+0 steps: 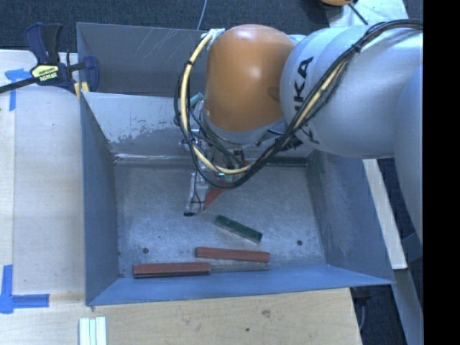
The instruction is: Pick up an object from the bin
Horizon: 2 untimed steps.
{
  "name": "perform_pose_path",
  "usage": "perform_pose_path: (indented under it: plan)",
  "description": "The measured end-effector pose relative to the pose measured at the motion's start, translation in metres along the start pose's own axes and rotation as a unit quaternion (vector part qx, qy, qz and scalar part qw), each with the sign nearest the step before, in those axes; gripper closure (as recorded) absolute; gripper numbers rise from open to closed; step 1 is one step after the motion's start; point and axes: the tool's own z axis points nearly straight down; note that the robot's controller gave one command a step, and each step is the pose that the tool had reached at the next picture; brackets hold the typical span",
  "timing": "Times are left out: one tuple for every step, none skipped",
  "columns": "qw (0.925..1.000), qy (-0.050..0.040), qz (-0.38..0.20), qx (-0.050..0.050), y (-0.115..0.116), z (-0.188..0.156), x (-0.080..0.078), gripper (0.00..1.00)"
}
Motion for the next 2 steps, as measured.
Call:
perform_pose_path:
  plan:
    - [1.0,-0.0043,0.001,-0.001,-0.001,-0.005,-0.002,0.0]
    - [0.9991,-0.0062,-0.042,0.0,-0.06,0.079,-0.002,0.0]
